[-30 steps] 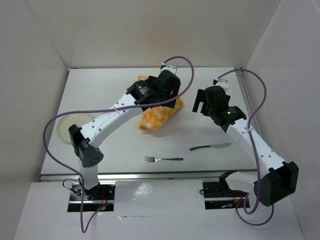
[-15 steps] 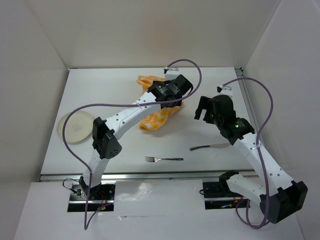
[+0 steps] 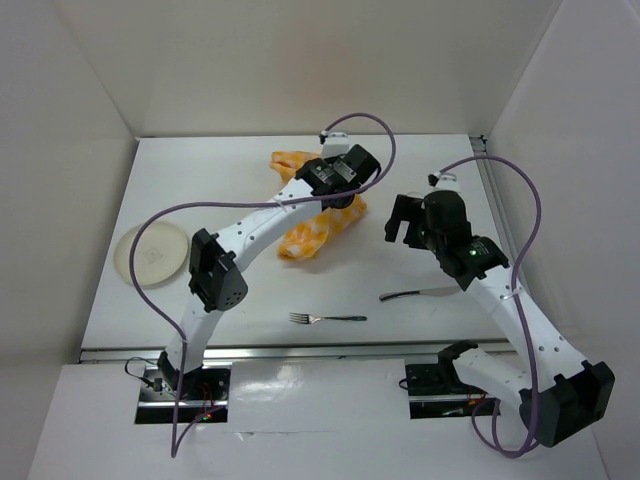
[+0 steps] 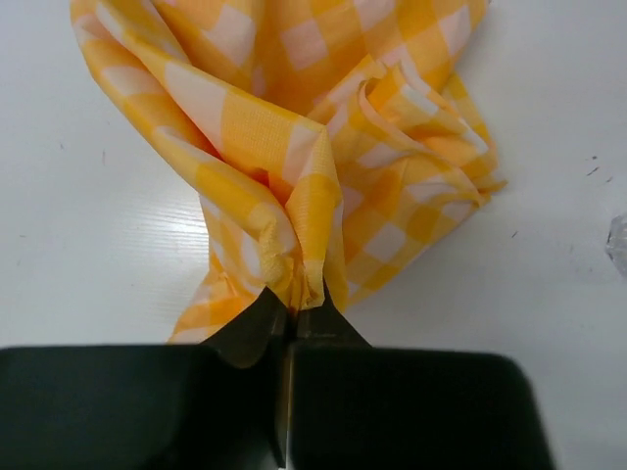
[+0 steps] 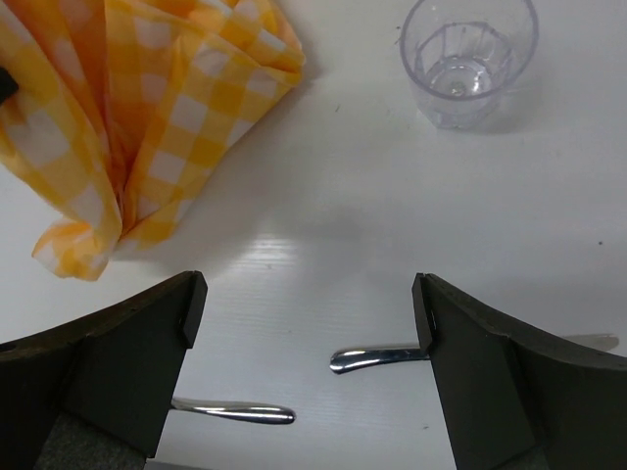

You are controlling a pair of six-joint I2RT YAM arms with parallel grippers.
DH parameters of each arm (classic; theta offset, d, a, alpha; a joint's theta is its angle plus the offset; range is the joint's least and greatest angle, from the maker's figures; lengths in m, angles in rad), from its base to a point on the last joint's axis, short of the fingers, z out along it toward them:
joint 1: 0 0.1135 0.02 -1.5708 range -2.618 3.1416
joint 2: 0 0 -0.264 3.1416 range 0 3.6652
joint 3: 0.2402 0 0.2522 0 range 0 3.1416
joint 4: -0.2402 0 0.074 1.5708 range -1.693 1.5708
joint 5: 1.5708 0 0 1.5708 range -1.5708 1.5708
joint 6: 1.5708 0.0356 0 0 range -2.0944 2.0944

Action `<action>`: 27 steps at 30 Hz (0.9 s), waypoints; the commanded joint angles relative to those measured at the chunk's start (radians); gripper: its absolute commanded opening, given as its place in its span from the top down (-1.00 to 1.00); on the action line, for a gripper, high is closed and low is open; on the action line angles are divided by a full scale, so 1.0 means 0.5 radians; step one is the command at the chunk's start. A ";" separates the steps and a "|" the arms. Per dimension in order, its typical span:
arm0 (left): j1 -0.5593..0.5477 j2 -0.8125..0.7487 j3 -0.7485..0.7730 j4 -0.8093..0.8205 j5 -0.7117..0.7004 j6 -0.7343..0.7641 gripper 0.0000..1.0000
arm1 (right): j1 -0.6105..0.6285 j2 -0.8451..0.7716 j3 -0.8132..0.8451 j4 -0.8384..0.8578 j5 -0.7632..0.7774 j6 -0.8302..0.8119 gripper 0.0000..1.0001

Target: Set the dinner table for one person

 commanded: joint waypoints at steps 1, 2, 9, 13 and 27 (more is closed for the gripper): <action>0.078 -0.262 -0.045 0.056 0.100 0.118 1.00 | -0.005 -0.041 -0.069 0.133 -0.227 -0.073 -1.00; 0.106 -0.314 -0.063 0.123 0.134 0.158 1.00 | -0.005 -0.041 -0.118 0.197 -0.291 -0.073 -1.00; 0.562 -0.879 -0.373 0.326 0.634 0.355 1.00 | 0.017 0.038 -0.315 0.629 -0.942 0.024 -1.00; 0.854 -1.155 -0.774 0.540 0.956 0.416 1.00 | 0.188 0.317 -0.266 0.774 -0.885 0.260 -1.00; 1.339 -1.548 -1.739 0.885 1.344 0.333 1.00 | 0.339 1.026 0.283 0.713 -0.626 1.175 -1.00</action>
